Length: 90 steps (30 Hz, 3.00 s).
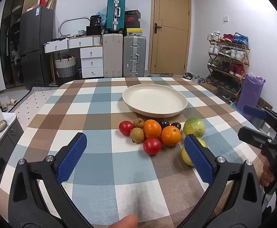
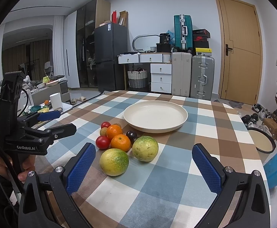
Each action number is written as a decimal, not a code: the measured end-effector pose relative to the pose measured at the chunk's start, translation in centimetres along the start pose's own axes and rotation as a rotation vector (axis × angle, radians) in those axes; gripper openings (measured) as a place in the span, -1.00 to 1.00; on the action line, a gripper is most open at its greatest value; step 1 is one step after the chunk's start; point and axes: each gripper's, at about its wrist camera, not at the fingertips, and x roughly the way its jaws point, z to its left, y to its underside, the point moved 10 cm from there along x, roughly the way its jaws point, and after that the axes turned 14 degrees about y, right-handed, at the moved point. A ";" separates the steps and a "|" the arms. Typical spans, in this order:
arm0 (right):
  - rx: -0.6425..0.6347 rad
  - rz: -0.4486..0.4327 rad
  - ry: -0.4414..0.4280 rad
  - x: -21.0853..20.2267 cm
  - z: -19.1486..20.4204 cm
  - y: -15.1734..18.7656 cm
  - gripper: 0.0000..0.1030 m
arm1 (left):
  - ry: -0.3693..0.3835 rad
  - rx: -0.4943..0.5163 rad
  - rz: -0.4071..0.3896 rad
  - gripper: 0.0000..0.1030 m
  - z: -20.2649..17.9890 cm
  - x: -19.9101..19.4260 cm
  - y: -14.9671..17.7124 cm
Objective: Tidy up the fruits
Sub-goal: 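Grasp the large green-yellow citrus with the right gripper while the left gripper grasps the yellow lemon, then grasp the red tomato with the left gripper and lift it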
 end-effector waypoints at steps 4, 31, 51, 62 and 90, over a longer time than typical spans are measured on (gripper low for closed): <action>-0.005 0.032 0.019 0.5 -0.3 0.3 1.00 | 0.001 -0.007 -0.003 0.99 0.1 0.0 0.0; -0.063 0.415 -0.121 6.4 5.7 4.4 0.59 | 0.025 -0.078 0.146 0.99 1.2 3.0 1.5; -0.050 0.380 -0.146 5.6 5.8 3.8 0.00 | 0.039 -0.211 0.303 0.98 3.0 6.7 3.7; -0.004 0.329 -0.131 4.1 2.9 3.3 0.00 | 0.004 -0.180 0.397 0.59 2.1 10.3 4.4; 0.040 0.292 -0.094 3.9 0.5 2.1 0.00 | 0.101 -0.114 0.310 -0.44 0.1 7.8 2.6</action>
